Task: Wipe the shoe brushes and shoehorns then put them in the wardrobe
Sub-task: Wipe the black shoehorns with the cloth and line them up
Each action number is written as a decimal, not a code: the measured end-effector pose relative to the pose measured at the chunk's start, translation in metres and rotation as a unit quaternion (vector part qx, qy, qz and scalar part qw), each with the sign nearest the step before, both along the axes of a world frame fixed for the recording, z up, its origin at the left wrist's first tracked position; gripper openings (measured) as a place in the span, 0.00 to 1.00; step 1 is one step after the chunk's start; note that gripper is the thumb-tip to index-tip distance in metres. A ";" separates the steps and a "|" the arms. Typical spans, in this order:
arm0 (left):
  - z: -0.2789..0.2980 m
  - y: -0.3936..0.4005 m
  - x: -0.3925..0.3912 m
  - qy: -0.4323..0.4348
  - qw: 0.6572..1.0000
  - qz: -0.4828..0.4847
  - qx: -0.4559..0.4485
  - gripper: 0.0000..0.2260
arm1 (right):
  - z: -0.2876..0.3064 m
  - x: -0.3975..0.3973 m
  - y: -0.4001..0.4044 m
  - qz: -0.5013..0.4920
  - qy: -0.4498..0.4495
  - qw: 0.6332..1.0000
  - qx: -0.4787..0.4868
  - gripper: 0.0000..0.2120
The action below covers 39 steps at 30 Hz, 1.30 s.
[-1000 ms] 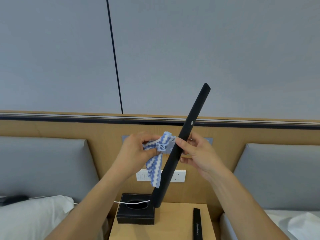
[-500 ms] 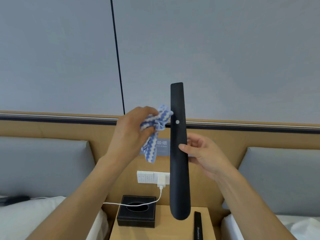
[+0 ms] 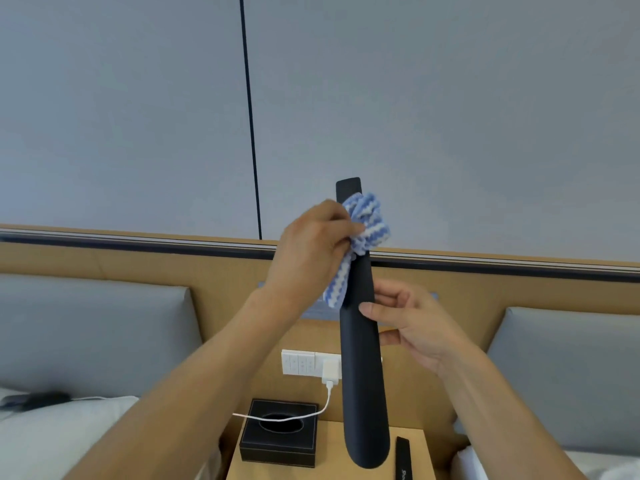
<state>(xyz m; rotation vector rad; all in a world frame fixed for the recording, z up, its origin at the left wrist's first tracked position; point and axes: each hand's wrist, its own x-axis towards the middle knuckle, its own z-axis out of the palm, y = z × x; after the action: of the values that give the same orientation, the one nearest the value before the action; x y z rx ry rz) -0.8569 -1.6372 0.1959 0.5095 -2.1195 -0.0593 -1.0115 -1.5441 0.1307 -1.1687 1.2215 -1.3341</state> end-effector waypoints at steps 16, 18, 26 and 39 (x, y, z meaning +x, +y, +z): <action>0.029 -0.011 -0.020 0.006 0.999 0.029 0.025 0.12 | 0.010 0.000 -0.009 -0.036 -0.029 0.999 -0.030 0.13; 0.018 -0.005 -0.022 -0.008 0.998 0.020 0.050 0.11 | 0.009 -0.003 -0.012 -0.058 -0.057 0.996 -0.040 0.14; -0.007 0.002 -0.021 -0.010 0.991 0.007 0.131 0.11 | -0.004 -0.004 -0.017 -0.077 -0.129 0.986 -0.074 0.18; -0.030 0.008 -0.010 -0.069 0.985 0.015 0.158 0.13 | -0.007 -0.006 -0.016 -0.044 -0.318 0.947 0.002 0.21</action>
<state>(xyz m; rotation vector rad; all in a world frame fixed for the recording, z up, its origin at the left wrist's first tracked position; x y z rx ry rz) -0.8673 -1.6297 0.1658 0.7502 -2.2500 -0.3569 -1.0176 -1.5597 0.1236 -0.5975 0.8025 -1.6059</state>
